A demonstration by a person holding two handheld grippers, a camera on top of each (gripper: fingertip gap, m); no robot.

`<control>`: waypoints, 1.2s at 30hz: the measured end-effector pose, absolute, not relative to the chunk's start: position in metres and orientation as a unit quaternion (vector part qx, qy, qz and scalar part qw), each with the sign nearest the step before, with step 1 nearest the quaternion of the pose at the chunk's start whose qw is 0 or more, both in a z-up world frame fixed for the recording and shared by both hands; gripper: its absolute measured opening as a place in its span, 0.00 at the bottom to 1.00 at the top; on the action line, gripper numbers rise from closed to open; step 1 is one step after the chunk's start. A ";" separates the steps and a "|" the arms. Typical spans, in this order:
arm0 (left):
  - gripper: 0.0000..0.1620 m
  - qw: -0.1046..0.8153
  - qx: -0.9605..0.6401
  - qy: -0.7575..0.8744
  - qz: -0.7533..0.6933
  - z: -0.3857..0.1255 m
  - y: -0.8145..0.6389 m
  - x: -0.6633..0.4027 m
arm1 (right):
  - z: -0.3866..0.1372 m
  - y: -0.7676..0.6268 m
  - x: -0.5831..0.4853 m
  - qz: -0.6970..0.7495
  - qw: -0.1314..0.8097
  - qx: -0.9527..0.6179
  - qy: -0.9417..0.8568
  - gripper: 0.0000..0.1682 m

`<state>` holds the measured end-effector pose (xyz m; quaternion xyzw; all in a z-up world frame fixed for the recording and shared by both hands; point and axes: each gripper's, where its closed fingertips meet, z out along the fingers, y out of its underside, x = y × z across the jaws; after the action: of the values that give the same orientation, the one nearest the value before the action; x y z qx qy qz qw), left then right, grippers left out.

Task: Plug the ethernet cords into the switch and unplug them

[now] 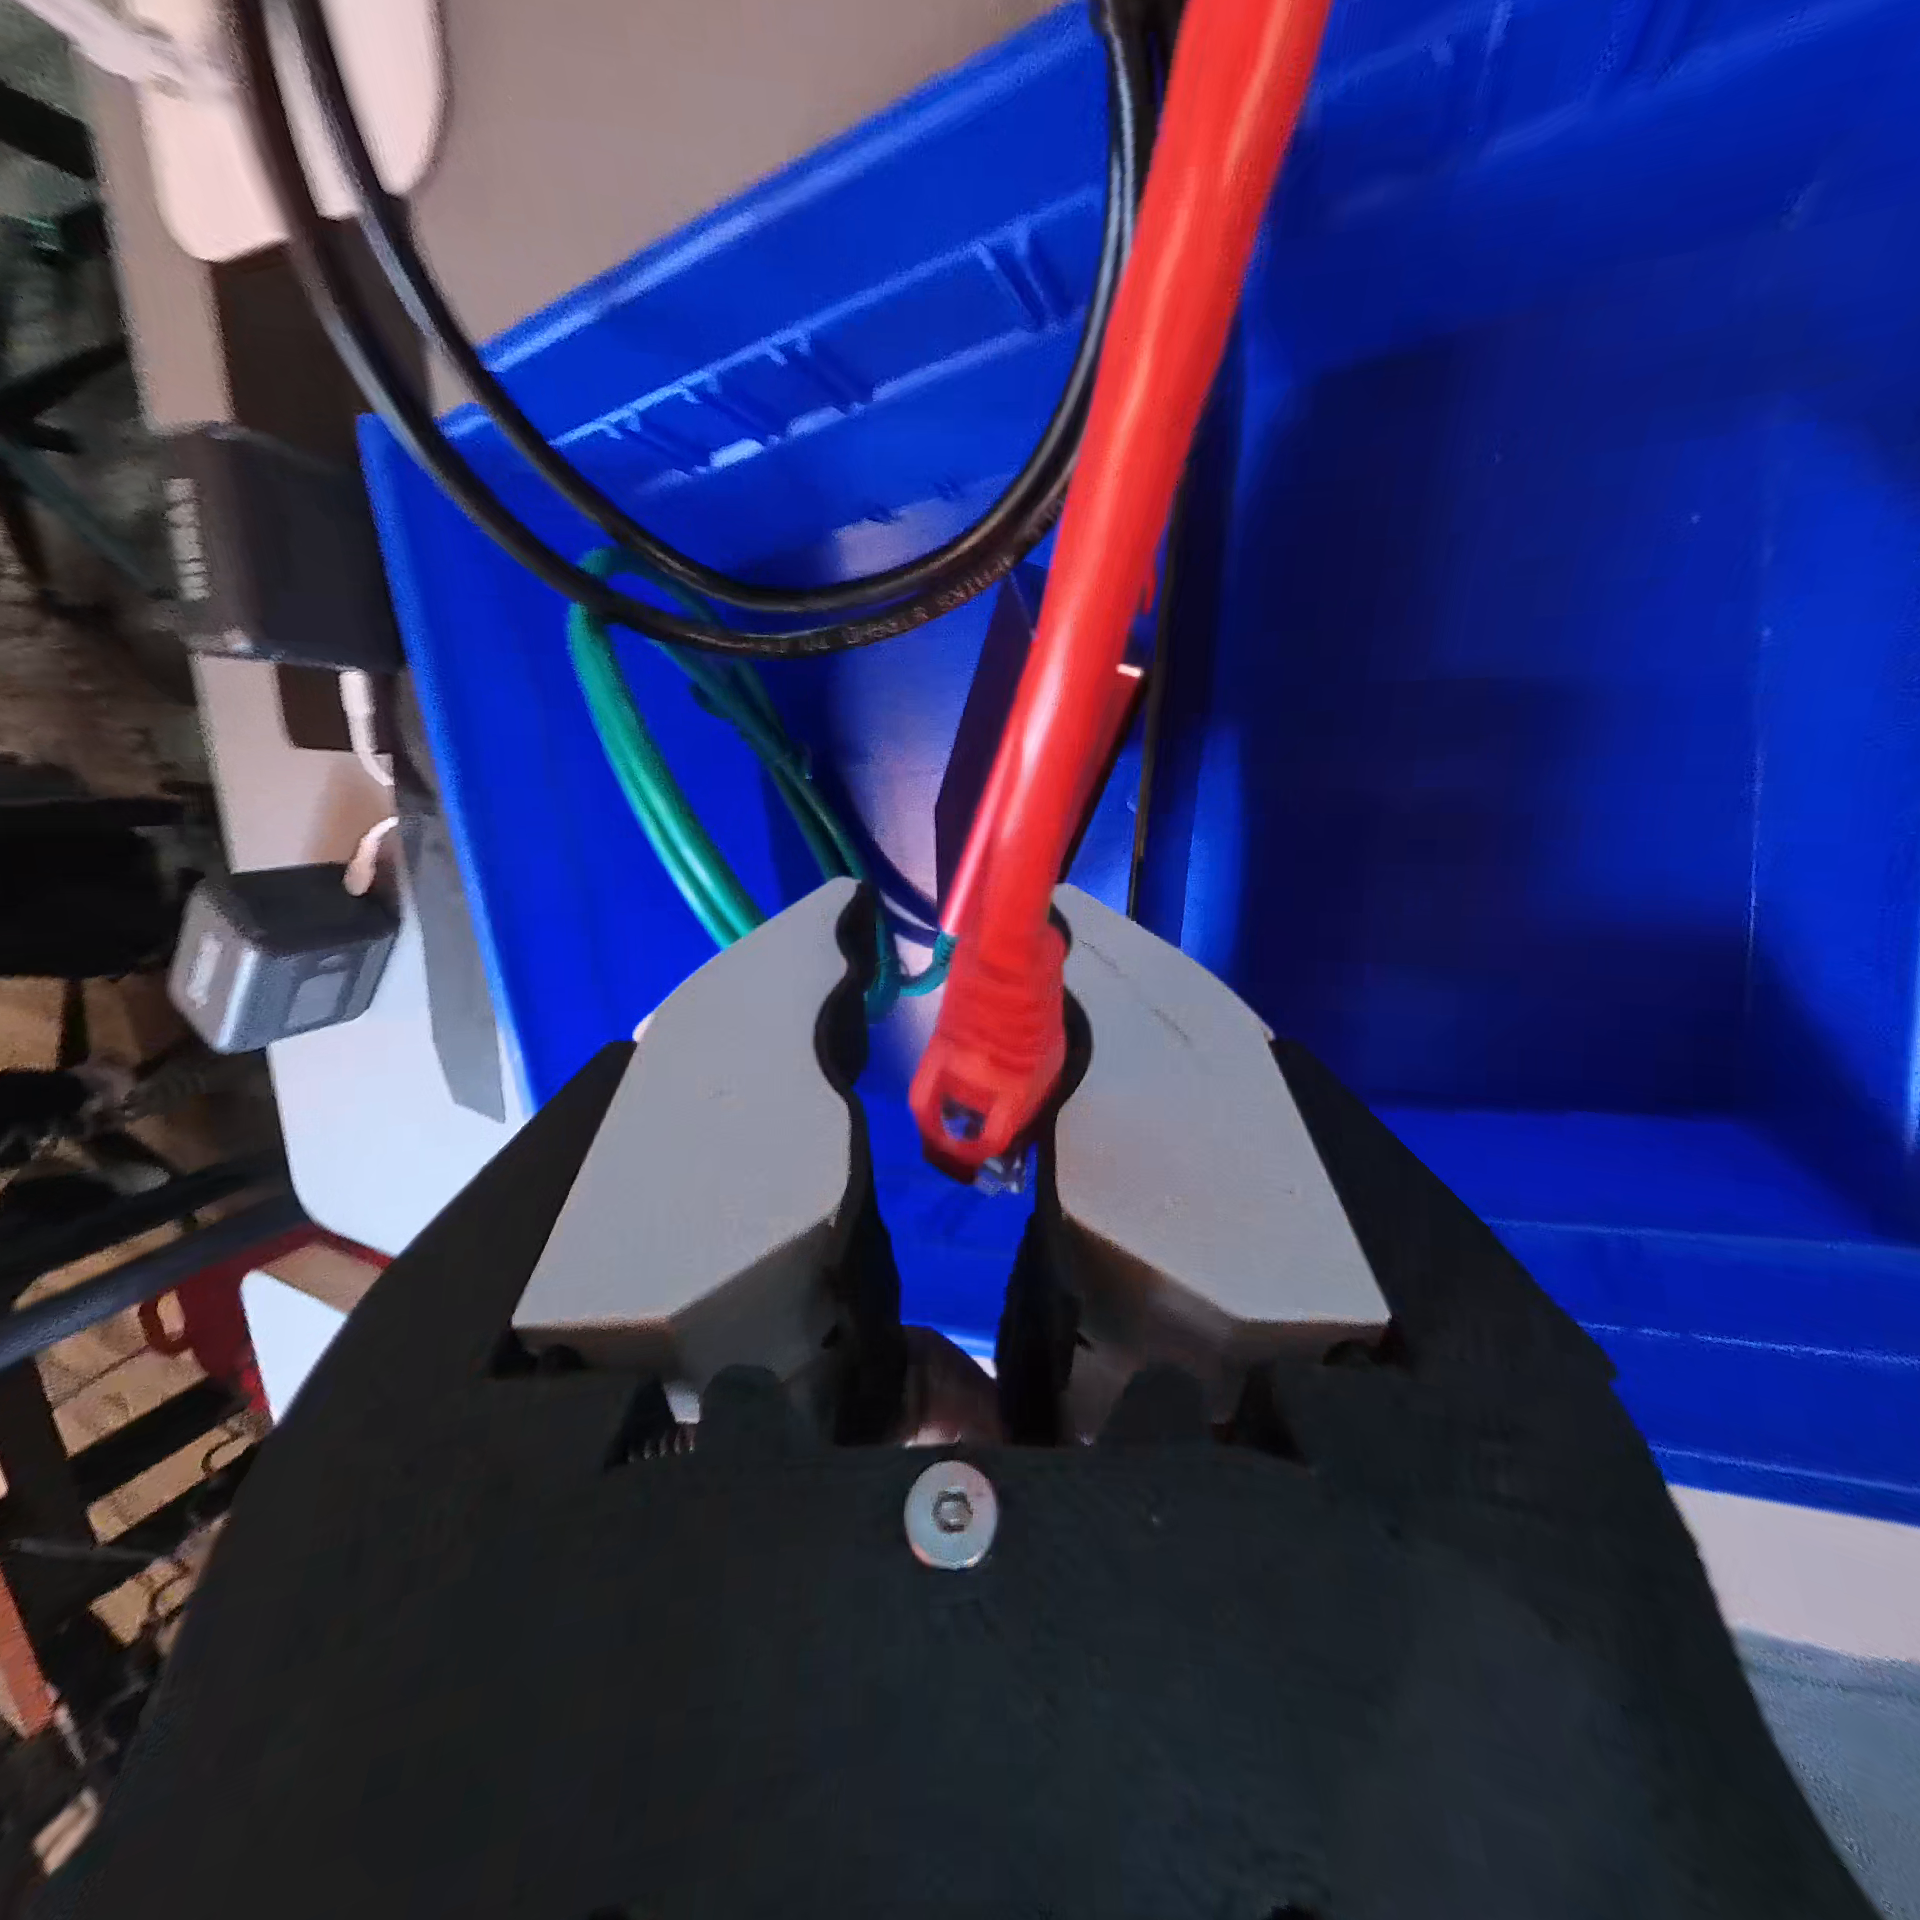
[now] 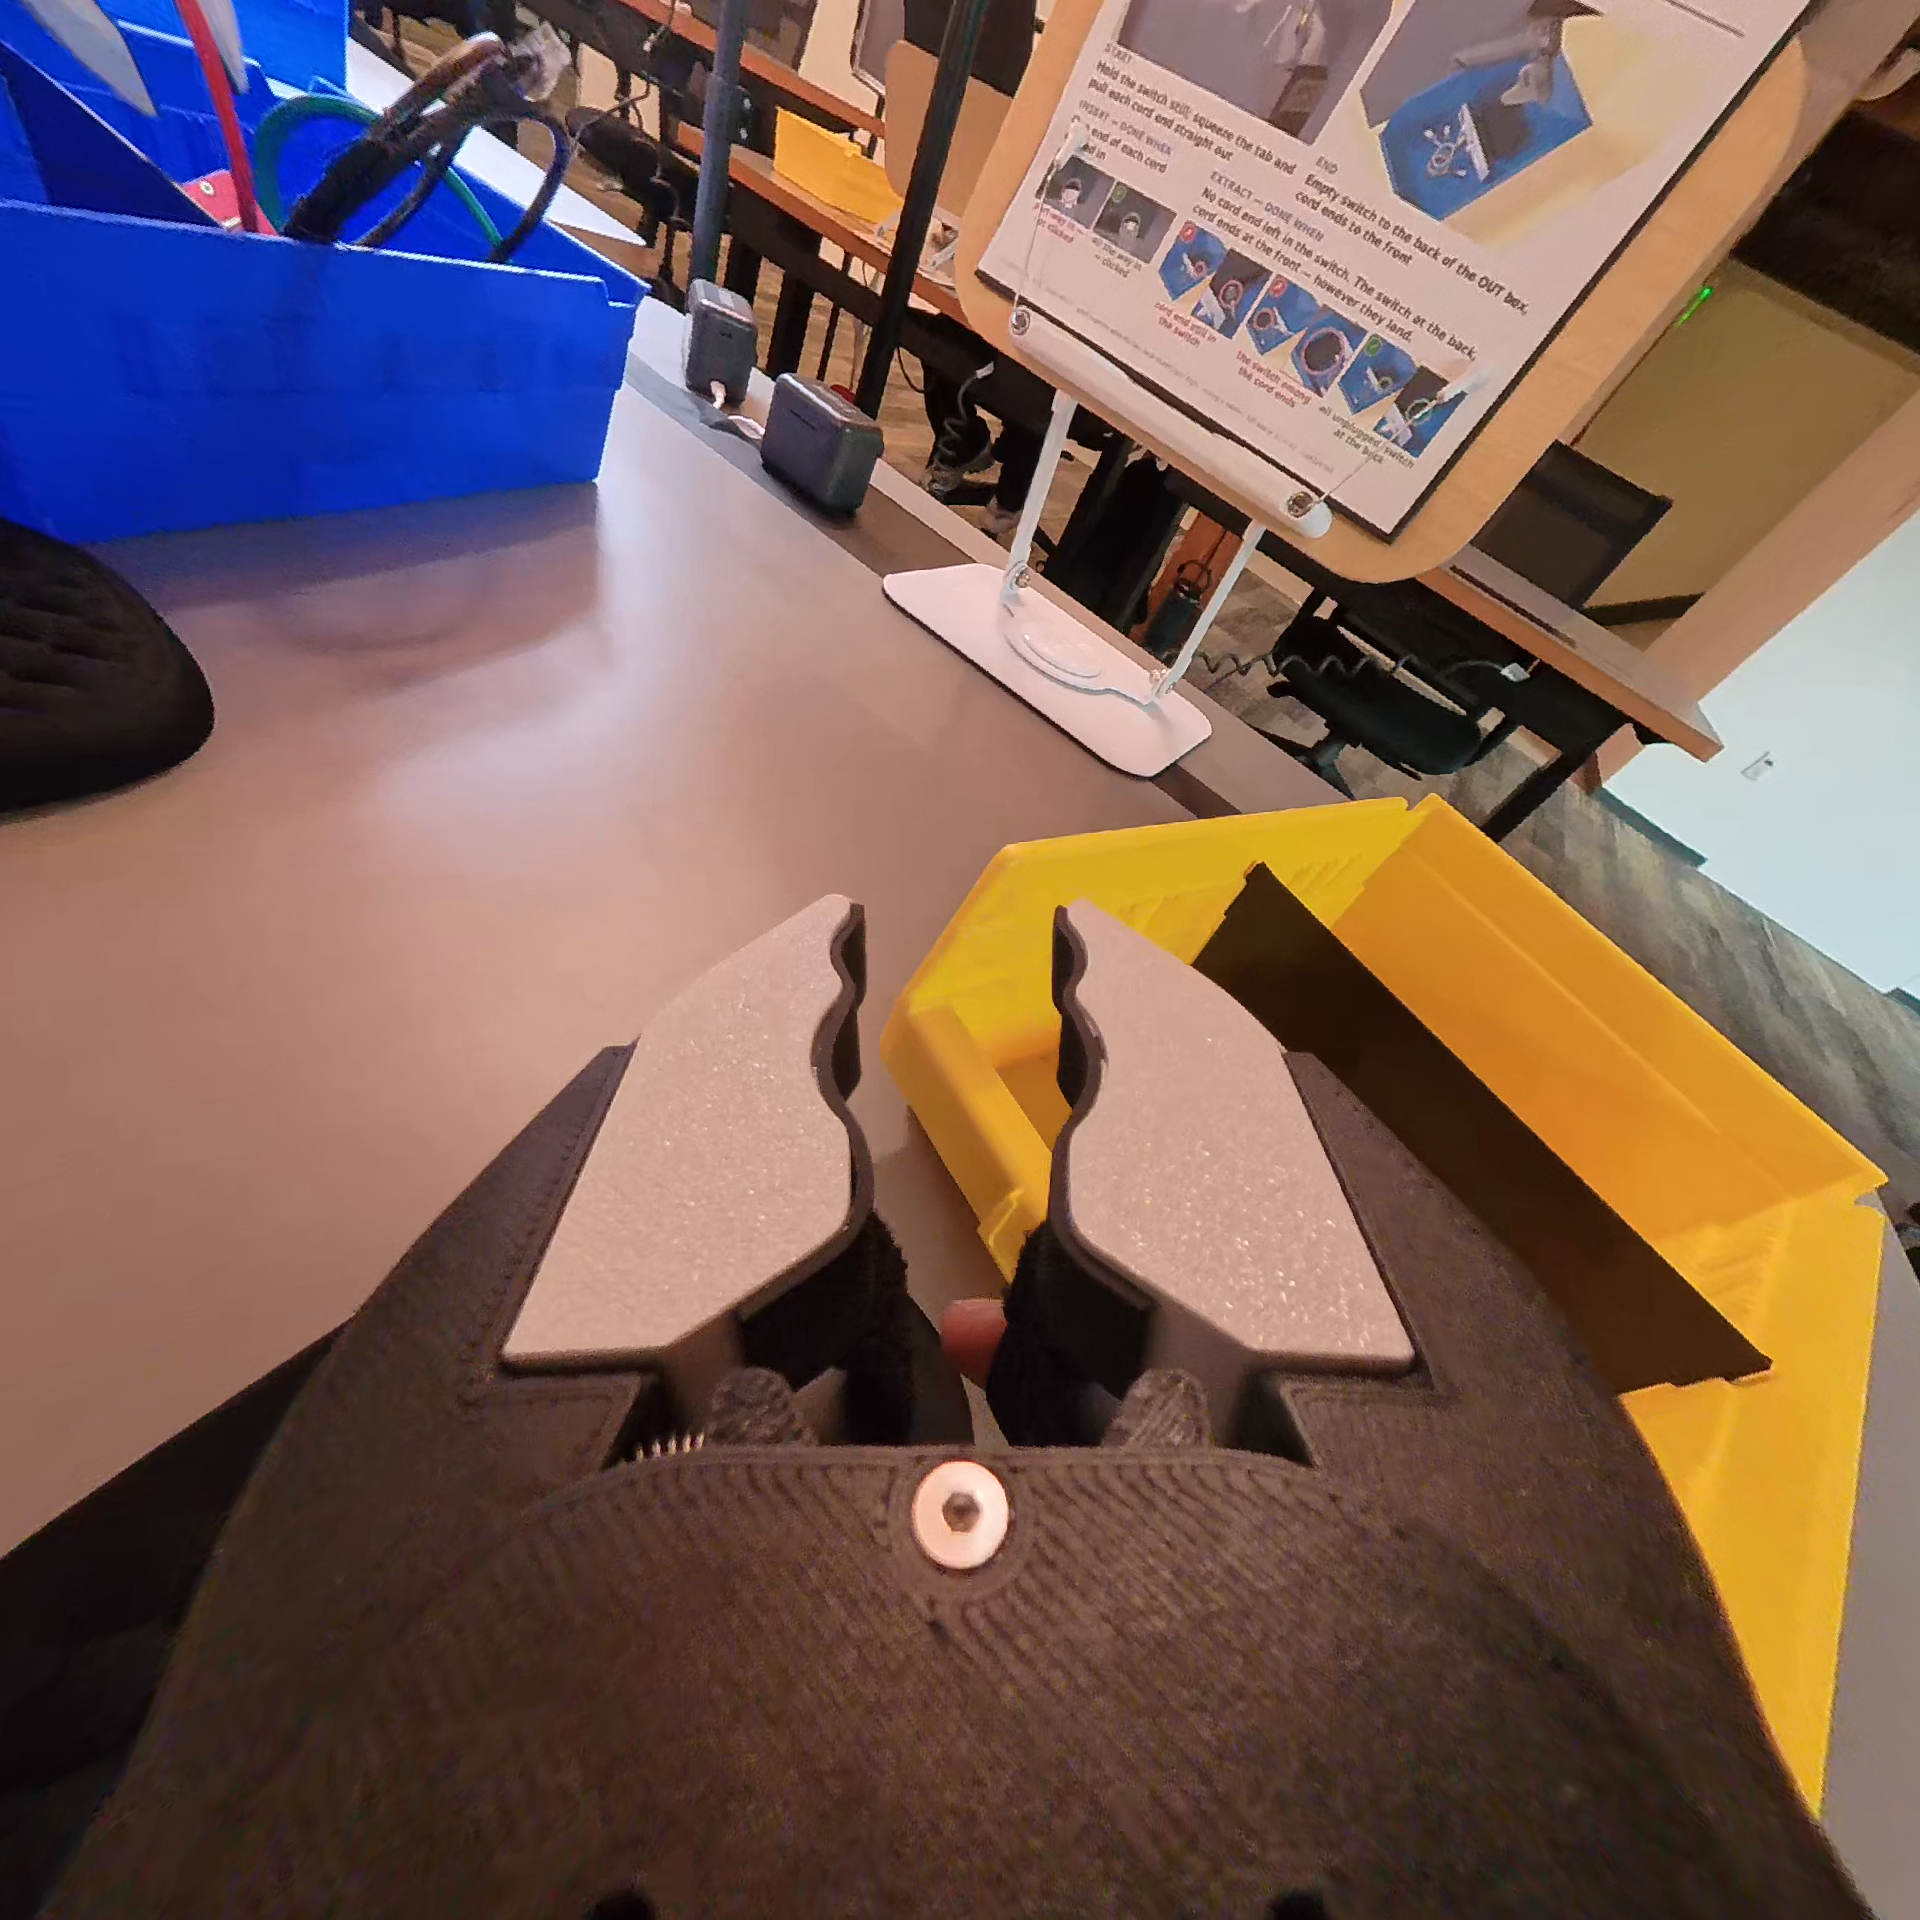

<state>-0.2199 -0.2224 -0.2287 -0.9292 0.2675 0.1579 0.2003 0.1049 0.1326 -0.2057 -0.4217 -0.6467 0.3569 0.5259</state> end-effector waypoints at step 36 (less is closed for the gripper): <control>0.19 0.250 -0.937 0.210 0.123 -0.197 -0.191 -0.236 | -0.225 0.132 0.091 0.332 0.514 -0.417 -0.672 0.20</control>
<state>-0.2359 -0.1912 -0.1970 -0.9371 0.2100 0.1228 0.2503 0.0915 0.1318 -0.2249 -0.4175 -0.6716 0.3325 0.5140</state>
